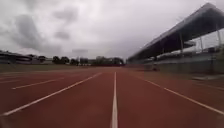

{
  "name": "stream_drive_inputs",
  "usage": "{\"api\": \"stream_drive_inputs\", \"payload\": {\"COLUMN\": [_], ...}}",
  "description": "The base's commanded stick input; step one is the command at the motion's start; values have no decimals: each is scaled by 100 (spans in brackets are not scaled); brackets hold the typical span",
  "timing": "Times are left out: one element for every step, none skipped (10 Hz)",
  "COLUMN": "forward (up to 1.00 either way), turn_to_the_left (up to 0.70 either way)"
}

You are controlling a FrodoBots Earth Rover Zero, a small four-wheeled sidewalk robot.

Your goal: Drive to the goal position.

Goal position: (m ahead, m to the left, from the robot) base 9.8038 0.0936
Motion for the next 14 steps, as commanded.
{"api": "stream_drive_inputs", "payload": {"forward": [50, 50, 50, 50, 50, 50, 50, 50, 50, 50, 50, 50, 50, 50], "turn_to_the_left": [0, 0, 0, 0, 0, 0, 0, 0, 0, 0, 0, 0, 0, 0]}}
